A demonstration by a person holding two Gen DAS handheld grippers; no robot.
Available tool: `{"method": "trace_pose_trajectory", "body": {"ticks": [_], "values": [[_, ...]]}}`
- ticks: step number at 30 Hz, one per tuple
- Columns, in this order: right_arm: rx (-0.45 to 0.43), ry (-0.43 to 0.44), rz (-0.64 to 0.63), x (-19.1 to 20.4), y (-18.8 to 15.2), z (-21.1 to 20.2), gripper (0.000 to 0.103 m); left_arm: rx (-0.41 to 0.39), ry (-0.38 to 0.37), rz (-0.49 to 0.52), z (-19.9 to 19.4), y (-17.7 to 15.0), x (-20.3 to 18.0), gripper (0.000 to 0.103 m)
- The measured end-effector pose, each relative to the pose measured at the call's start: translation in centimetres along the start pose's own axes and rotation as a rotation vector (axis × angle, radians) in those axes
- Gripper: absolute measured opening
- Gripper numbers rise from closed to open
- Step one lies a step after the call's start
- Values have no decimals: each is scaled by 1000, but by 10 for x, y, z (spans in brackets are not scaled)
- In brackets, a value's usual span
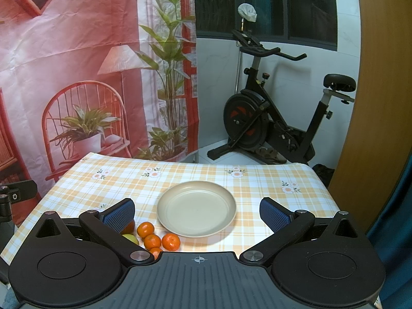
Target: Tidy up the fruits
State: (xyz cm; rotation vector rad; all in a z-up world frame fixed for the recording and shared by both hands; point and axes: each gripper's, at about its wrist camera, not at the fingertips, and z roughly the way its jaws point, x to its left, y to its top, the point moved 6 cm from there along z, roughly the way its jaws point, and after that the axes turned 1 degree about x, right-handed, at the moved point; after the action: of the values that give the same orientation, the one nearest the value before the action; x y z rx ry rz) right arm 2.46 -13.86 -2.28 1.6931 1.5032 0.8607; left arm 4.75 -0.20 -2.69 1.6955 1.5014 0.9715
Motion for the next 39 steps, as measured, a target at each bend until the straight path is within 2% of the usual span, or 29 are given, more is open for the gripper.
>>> {"method": "trace_pose_trajectory", "body": {"ticks": [22,26,29,34,39], "values": [[2,2,2,0,0,2,103,0,1,-2,0,0,-1,103],[-3,0,8,1,0,3,103,-24,28,9,0,1,0,103],[-14,10,39,-9,-3,6,103,-29,55,3,6,2,5,103],[-77,96,81,-24,-6,14,103,-21,91,5,20,1,15,103],[-115,88,32,-28,-7,34,103,-22,80,12,30,-5,18,102]]}}
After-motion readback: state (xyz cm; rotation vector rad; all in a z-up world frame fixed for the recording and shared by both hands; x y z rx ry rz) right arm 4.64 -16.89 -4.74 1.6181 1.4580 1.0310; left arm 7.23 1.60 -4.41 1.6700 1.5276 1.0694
